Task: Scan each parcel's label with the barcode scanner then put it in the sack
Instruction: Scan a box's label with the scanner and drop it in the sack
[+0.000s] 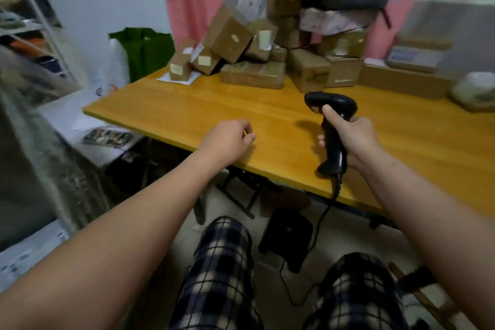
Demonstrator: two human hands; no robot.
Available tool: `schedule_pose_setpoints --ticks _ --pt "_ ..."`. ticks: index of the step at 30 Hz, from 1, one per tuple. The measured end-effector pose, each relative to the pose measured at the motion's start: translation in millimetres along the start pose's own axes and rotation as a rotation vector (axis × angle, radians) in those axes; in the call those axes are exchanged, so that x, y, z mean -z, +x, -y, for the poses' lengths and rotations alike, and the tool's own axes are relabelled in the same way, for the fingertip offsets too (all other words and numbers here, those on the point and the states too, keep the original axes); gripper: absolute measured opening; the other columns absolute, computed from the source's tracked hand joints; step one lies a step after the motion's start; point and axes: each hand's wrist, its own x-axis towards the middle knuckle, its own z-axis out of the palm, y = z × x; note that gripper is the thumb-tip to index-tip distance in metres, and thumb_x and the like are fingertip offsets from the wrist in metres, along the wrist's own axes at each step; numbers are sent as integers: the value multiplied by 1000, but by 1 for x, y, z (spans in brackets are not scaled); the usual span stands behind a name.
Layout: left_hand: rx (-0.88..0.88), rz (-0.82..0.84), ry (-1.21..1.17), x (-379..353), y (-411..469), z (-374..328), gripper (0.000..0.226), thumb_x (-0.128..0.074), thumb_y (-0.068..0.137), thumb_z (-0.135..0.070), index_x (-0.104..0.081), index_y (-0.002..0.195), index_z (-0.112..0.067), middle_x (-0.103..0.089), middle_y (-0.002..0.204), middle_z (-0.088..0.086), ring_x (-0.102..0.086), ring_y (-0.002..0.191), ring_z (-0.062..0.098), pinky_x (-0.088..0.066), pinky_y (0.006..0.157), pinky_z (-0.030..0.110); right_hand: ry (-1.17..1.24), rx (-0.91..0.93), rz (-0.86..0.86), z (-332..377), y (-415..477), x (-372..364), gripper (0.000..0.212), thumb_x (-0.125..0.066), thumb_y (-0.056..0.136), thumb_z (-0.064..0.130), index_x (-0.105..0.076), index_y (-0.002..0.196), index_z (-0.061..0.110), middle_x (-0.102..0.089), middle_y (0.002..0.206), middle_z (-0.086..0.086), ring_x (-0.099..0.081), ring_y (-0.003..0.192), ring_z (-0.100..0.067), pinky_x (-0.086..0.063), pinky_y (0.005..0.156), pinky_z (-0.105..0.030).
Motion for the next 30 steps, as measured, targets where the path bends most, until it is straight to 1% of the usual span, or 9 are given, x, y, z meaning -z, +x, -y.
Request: schedule_pose_setpoints --ticks 7,9,13,14,16,18,21,26,30 --pt "-167 35 3 -39 55 -71 24 -52 96 -34 -62 106 -16 -67 104 8 -60 96 29 -50 80 39 -33 -126 -216 -10 49 84 46 -65 88 49 -55 101 6 -64 76 -13 -60 57 -24 -52 50 -30" --pt "-185 57 -1 -48 66 -86 24 -51 97 -35 -62 107 -16 -67 104 7 -60 96 28 -51 81 40 -185 -134 -282 -12 60 102 53 -60 88 56 -54 99 5 -59 76 -9 -57 59 -23 -47 52 -30" --pt "-211 71 7 -62 82 -106 24 -50 97 -36 -61 108 -18 -66 102 6 -60 95 27 -52 81 41 -763 -139 -301 -10 75 124 65 -43 90 67 -50 78 4 -51 73 -9 -47 61 -22 -36 55 -33" --pt "-218 75 11 -64 84 -109 24 -50 97 -36 -61 108 -18 -66 102 6 -60 95 27 -52 80 41 -848 -135 -304 -8 77 126 67 -43 90 68 -50 79 3 -52 74 -10 -47 60 -23 -35 52 -33" --pt "-226 85 14 -64 88 -113 24 -50 97 -36 -61 109 -18 -66 103 6 -60 95 27 -52 80 41 -877 -108 -345 -6 79 130 72 -50 86 68 -49 108 -1 -55 84 -11 -52 65 -24 -35 50 -33" --pt "-233 78 15 -61 92 -114 24 -50 97 -36 -61 109 -18 -67 104 7 -60 95 28 -52 80 41 -872 -13 -382 -6 78 130 80 -59 83 64 -37 130 4 -54 110 -14 -58 89 -30 -41 59 -34" --pt "-233 59 16 -49 94 -108 24 -50 97 -36 -60 110 -19 -66 105 5 -59 95 26 -52 80 41 -990 158 -403 -8 76 122 83 -61 83 62 -31 141 10 -41 136 -16 -45 122 -34 -45 89 -41" --pt "-191 11 28 -24 95 -74 25 -50 97 -36 -59 111 -17 -67 103 6 -60 92 26 -50 75 38 -1103 432 -388 2 72 78 72 -58 88 54 -33 143 16 -37 142 -14 -35 132 -32 -36 105 -45" --pt "-127 -33 18 -5 99 -22 27 -51 97 -34 -59 115 -15 -64 109 7 -59 97 25 -47 79 35 -1103 538 -138 14 77 6 63 -59 90 47 -35 142 21 -34 146 -10 -30 137 -28 -32 111 -44"
